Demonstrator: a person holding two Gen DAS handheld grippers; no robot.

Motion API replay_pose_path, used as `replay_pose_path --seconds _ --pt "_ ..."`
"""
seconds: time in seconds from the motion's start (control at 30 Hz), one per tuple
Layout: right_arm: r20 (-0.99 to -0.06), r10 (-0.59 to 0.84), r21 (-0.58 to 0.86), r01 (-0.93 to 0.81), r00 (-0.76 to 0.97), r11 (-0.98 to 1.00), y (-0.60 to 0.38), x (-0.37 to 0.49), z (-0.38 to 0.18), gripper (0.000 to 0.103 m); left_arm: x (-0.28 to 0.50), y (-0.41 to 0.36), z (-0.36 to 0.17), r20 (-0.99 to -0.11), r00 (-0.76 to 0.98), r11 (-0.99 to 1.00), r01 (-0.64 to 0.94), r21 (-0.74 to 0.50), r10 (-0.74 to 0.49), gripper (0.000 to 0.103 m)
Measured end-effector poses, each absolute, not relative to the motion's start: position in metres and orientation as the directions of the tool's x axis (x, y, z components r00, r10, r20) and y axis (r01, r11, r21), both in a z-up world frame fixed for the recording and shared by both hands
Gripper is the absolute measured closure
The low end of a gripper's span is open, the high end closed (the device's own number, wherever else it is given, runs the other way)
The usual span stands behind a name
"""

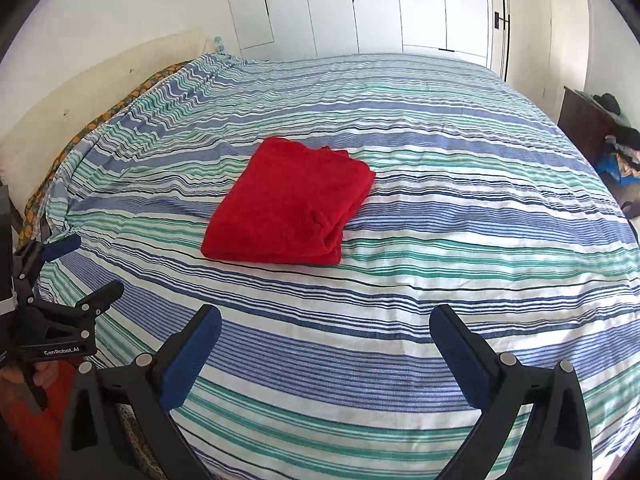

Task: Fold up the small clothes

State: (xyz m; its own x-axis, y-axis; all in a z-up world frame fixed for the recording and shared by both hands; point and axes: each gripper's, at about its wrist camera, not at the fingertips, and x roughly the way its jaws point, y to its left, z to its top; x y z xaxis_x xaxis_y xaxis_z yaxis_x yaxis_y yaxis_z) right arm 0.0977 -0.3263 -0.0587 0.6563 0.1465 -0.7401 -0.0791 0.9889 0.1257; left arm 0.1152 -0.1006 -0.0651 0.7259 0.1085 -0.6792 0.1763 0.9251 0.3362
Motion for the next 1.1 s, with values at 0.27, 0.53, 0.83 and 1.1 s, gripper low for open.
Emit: replay_pose_path --seconds 0.27,0.53,0.83,1.1 --pt "-0.784 0.129 0.124 -0.050 0.608 0.991 -0.286 0.059 -0.034 0.000 0.081 -0.076 -0.038 -0.761 0.649 0.960 0.207 0.189 0.010 0.001" --pt "-0.747 0.147 0.089 -0.122 0.648 0.989 -0.251 0.047 0.021 0.000 0.074 -0.052 -0.008 -0.780 0.626 0.982 0.159 0.100 -0.021 0.001" --pt "-0.765 0.105 0.038 -0.118 0.635 0.992 -0.241 0.043 0.039 0.000 0.075 -0.055 -0.003 -0.793 0.608 0.988 0.141 0.069 -0.031 0.001" --pt "-0.781 0.061 -0.009 -0.108 0.622 0.994 -0.243 0.042 0.040 0.000 0.078 -0.056 -0.002 -0.803 0.594 0.991 0.130 0.041 -0.045 0.001"
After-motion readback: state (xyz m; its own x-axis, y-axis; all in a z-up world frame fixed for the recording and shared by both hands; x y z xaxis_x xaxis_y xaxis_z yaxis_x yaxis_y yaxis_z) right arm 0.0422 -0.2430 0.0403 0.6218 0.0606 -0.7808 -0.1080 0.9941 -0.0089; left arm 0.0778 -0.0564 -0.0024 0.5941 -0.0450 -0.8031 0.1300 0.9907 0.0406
